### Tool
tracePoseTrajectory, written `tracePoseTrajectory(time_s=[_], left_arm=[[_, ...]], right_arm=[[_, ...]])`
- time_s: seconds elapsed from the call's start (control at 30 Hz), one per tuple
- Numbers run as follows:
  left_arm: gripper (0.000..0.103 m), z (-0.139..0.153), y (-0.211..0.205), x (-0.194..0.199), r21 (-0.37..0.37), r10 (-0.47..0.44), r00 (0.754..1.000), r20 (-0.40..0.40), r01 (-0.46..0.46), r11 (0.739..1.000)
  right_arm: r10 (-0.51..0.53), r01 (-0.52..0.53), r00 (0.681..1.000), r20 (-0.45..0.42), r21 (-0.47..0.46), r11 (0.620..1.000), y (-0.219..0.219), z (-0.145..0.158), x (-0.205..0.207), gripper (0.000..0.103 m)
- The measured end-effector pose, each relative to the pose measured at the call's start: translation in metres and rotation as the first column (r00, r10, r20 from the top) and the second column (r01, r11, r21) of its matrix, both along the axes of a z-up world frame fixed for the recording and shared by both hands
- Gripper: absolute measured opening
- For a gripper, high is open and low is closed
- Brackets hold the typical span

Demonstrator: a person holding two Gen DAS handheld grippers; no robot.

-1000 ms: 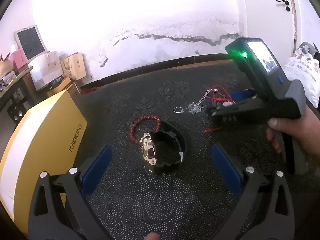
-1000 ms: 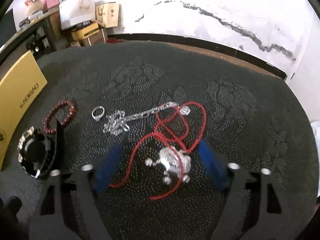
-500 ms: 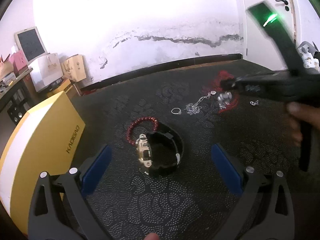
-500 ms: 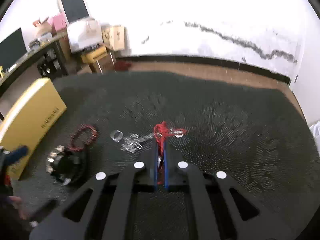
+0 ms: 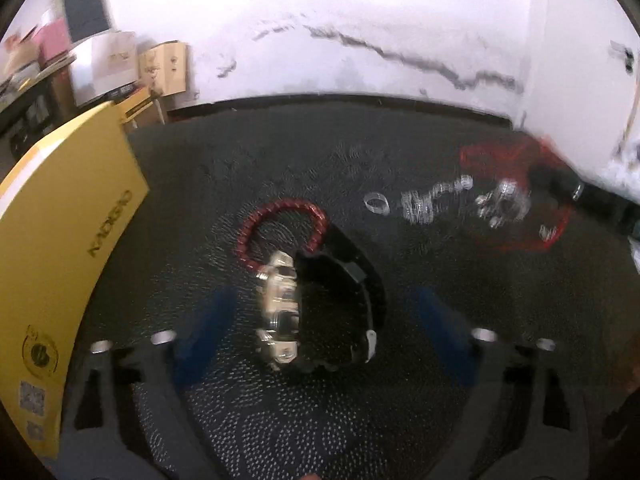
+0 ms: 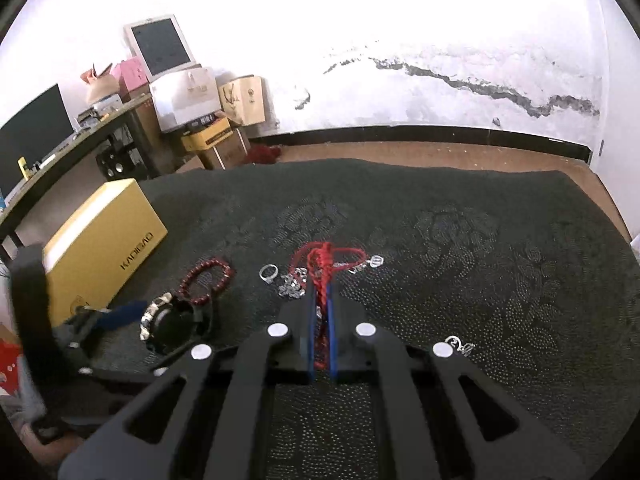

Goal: Organize jewelry
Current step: 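Close the left gripper on the black-strapped gold watch, then carry the watch with the left gripper into the yellow box and open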

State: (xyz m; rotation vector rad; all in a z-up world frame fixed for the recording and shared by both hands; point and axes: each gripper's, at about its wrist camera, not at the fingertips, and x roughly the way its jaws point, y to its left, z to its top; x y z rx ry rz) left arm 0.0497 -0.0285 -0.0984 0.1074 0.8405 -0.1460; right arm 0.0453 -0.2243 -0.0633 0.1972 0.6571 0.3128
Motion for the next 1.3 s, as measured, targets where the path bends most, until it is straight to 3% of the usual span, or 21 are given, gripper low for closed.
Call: tracePoseTrajectory(time_s=[0.07,0.2,0.43,0.6,0.9,1.07,1.3], left_arm=[[0.063,-0.004,-0.006,0.003,0.039,-0.001,1.0,-0.022,0.001,0.999],[0.058,-0.008,-0.006,0.006,0.051,0.007,0.999,-0.039,-0.005,0.999],[0.055,-0.004,0.01,0.001,-0.05,0.011,0.999,-0.043,-0.013,0.999],[0.055,0.01,0.015,-0.009,-0.087,0.002,1.0,0.009,-0.001,0.996],[0.055,0.07,0.045,-0.027,-0.079,0.042,0.988,0.147,-0.03,0.996],[0.055,0.117,0.101,-0.023,-0.052,0.145,0.969,0.198,-0.138,0.989],[0.055,0.161,0.189,-0.021,-0.041,0.315,0.921,0.23,-0.314,0.948]], right_arm=[[0.007,-0.007,1.0,0.021,0.011,1.0,-0.002,0.006,-0.004,0.005],[0.015,-0.017,0.999,0.049,0.044,0.999,-0.006,0.019,-0.008,0.005],[0.026,-0.027,0.999,0.033,0.044,0.999,-0.005,0.019,-0.005,0.005],[0.035,-0.035,0.999,0.026,0.035,0.999,-0.003,0.018,-0.004,0.005],[0.042,-0.043,0.999,0.018,0.027,0.999,0.001,0.017,-0.003,0.005],[0.05,-0.051,0.999,0.019,0.03,0.998,0.003,0.018,-0.004,0.005],[0.078,-0.079,0.997,0.019,0.015,0.997,0.016,0.022,-0.005,0.005]])
